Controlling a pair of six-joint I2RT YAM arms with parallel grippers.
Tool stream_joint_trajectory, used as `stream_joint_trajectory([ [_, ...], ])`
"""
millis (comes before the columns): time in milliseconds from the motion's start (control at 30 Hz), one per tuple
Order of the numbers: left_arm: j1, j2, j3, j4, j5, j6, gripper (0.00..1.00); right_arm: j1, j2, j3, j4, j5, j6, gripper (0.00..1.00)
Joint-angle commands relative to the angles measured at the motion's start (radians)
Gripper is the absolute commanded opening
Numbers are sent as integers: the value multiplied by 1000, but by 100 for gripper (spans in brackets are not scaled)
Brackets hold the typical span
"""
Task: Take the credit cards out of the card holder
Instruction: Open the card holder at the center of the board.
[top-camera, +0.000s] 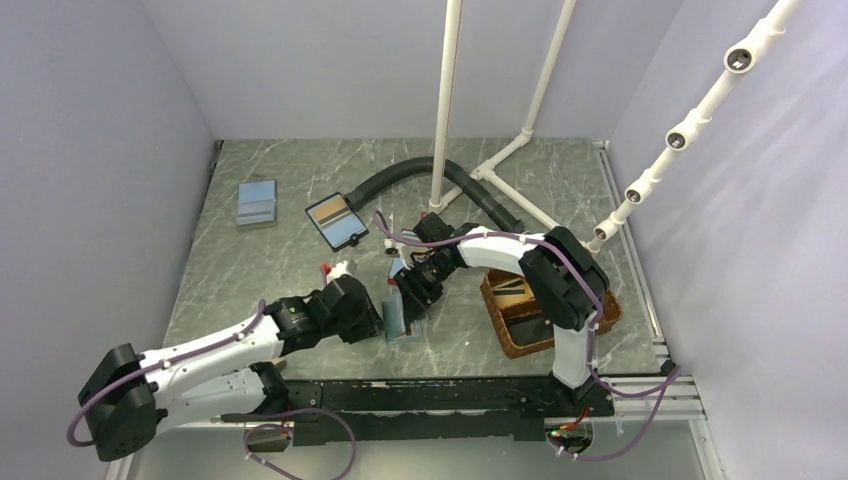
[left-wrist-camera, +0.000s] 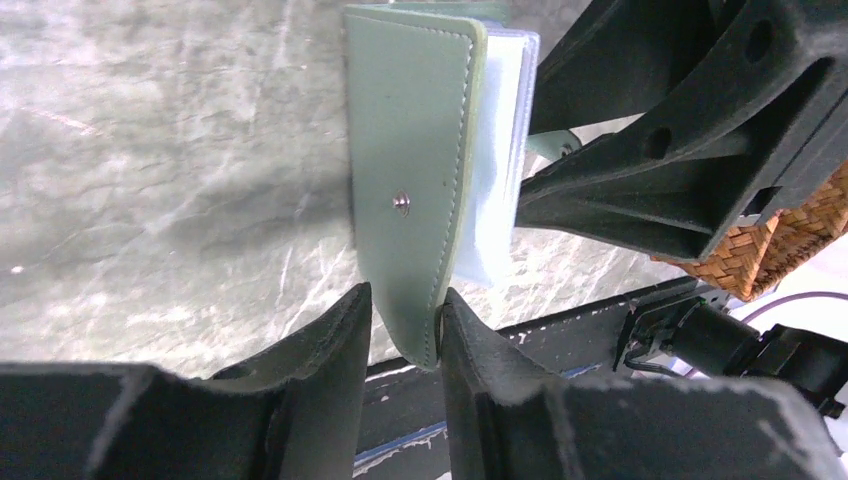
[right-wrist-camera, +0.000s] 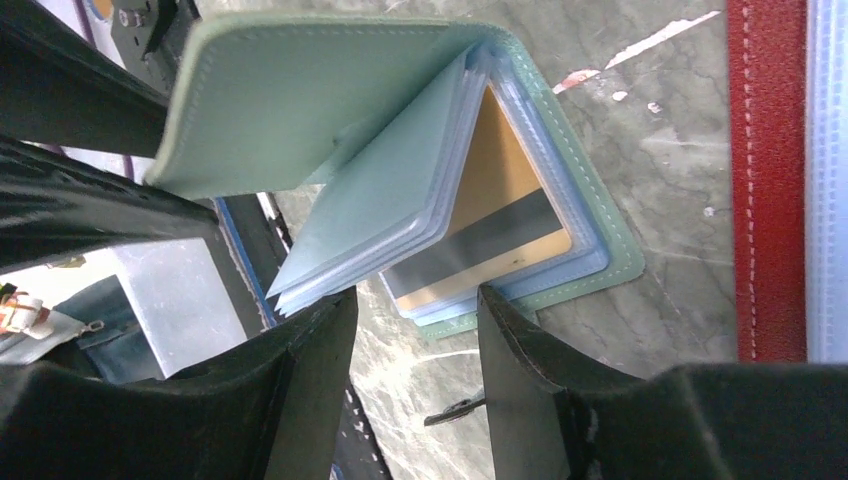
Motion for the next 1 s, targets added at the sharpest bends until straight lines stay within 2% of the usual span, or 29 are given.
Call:
stream_joint_trajectory([
  [0,24,-82,-20,-135,-59,-93,35,6,5,38,1,59,5,50],
  [100,60,-86,-55,-222,-27,-168,38,6,12,40,-2,63,5,49],
  [200,77,-53,-65,-261,2,-203,49,7,18,44,-5,56,1,49],
  [300,80,-12,-24,-288,-10,-182,57,7,17,45,-5,41,0,49],
  [467,88,35,63,-336,-41,-108,60,8,-2,51,-15,44,-16,50],
  [533,96,43,69,-337,-44,-94,57,5,-28,59,-28,59,-40,51],
  [767,137,50,13,-301,3,-72,28,0,-150,44,-48,107,-107,56],
  [967,158,28,-13,-267,28,-57,20,0,-182,60,-68,93,-138,56],
])
